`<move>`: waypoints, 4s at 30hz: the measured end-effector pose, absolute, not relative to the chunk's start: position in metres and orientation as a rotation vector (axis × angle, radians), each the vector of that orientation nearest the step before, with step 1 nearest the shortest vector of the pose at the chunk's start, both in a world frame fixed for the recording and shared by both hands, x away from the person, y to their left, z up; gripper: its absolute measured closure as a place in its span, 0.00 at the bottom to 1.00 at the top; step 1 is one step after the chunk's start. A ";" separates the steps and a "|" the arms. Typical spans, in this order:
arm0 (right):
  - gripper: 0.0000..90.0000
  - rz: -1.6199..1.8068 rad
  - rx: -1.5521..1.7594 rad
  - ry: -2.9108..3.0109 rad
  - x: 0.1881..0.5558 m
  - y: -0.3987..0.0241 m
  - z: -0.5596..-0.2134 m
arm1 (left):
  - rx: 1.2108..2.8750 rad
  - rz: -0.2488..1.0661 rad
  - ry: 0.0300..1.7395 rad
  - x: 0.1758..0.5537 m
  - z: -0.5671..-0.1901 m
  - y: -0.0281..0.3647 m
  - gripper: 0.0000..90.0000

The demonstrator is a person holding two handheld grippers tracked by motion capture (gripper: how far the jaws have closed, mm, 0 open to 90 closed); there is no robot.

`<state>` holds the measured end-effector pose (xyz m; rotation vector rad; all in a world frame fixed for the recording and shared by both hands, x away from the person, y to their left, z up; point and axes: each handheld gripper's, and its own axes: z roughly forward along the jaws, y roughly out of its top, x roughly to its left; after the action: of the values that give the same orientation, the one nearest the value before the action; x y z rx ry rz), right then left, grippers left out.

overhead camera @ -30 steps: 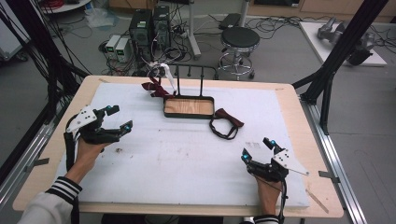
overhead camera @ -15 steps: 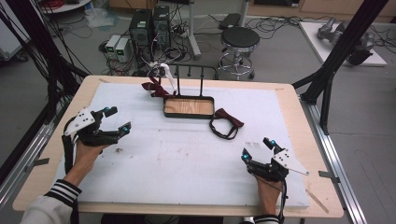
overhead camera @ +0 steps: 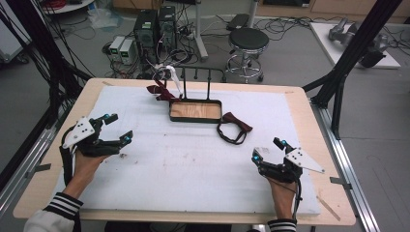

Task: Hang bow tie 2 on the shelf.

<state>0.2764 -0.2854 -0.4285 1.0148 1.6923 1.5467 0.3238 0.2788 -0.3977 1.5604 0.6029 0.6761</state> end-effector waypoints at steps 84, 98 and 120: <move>0.40 0.765 1.120 2.468 0.442 -0.232 -0.408 | 1.532 0.671 0.644 0.304 -0.439 0.291 0.17; 0.56 0.695 1.150 2.479 0.449 -0.227 -0.419 | 1.527 0.666 0.646 0.304 -0.441 0.292 0.17; 0.90 0.737 1.229 2.433 0.445 -0.230 -0.412 | 1.522 0.659 0.657 0.305 -0.442 0.293 0.17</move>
<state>0.4454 -0.2298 -0.4121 1.2288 2.4333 0.7374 0.3049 0.2934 -0.4417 1.5219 0.6573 0.6593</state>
